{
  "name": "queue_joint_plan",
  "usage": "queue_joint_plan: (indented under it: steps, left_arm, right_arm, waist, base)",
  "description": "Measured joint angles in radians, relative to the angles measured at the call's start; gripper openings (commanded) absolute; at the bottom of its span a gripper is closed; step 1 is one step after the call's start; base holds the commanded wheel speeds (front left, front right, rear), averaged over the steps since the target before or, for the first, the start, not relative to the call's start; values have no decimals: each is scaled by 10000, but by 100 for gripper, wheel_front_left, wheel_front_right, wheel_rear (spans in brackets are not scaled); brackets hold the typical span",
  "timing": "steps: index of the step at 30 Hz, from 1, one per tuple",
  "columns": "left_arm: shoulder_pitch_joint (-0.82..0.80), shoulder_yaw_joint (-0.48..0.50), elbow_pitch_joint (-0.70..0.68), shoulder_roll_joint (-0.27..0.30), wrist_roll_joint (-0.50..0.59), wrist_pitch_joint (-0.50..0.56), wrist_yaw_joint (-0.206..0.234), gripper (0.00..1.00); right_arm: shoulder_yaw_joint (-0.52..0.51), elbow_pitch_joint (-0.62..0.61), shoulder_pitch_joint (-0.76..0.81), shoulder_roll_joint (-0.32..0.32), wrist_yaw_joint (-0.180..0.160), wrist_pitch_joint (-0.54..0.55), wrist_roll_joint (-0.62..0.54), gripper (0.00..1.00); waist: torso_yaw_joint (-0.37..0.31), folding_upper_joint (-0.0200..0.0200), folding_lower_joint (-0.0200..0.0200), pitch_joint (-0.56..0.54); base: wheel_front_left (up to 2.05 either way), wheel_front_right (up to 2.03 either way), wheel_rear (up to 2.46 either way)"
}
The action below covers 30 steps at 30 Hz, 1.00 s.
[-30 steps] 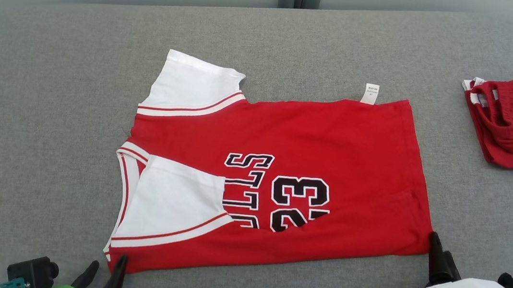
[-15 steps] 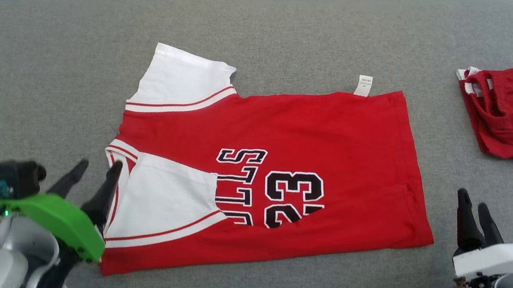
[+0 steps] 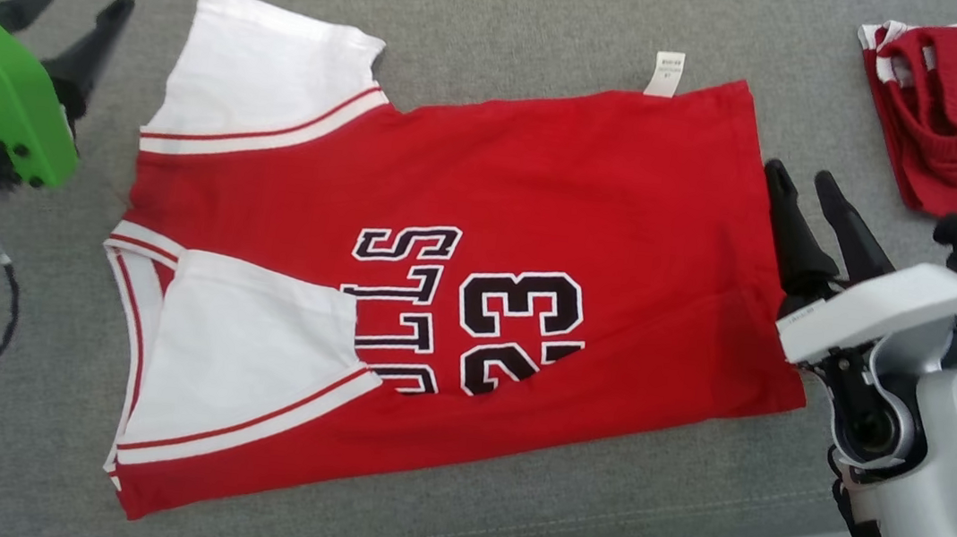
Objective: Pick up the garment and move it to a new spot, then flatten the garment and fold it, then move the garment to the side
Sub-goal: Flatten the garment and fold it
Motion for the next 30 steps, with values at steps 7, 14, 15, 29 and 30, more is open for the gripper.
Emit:
queue_joint_plan:
  steps: [7, 14, 15, 29, 30]
  left_arm:
    - [-1504, 46, 598, 805, -211, 1200, -345, 100]
    - [-2075, -136, 1342, 991, 199, 1225, -385, 100]
    - [-2119, -136, 1452, 1018, 221, 1225, -395, 100]
    - [-2577, -226, 2017, 1737, 573, 1147, -516, 89]
    - [-2592, -253, 1975, 1764, 571, 1189, -548, 57]
  right_arm:
    - [713, -249, -935, 167, 0, 35, -79, 100]
    - [1269, -291, -1248, 221, 0, -326, 46, 100]
    - [1348, -293, -1252, 224, 0, -357, 82, 100]
    - [1900, -276, -1442, 196, 2, -920, 393, 100]
    - [1904, -268, -1447, 174, 2, -957, 416, 100]
  waist:
    - [-573, 0, 1, 1185]
    - [-1269, 0, 2, 2132]
    - [-1378, 0, 1, 2225]
    - [-2283, 0, -1, 3082]
    - [-2280, 0, 0, 3094]
  base:
    - [0, 0, 0]
    - [0, 0, 0]
    - [0, 0, 0]
    - [0, 0, 0]
    - [0, 0, 0]
